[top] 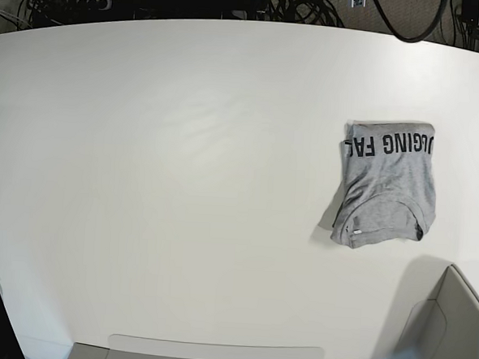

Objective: Fold the T-shirt properly

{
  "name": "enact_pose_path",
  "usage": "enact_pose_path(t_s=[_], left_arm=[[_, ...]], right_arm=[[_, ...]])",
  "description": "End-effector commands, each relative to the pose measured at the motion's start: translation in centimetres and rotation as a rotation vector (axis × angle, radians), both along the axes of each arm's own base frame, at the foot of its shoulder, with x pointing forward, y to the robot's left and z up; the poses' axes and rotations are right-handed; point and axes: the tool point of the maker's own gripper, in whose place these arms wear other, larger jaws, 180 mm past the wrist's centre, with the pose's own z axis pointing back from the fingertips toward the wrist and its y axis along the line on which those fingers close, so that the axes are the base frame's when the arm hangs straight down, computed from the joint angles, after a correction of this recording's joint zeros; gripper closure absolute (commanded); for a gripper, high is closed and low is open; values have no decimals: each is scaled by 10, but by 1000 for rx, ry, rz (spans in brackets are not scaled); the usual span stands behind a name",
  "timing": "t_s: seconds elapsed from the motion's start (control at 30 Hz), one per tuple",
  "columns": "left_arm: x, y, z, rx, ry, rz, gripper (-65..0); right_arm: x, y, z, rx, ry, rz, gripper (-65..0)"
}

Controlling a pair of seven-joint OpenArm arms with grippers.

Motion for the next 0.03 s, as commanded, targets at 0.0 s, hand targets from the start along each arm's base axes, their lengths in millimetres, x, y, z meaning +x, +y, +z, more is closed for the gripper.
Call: enact_pose_path(t_s=[0.0], left_arm=[[0,2,1,1,-6,-2,0]], right_arm=[[-1,-14,4,-32,-2,5,0]])
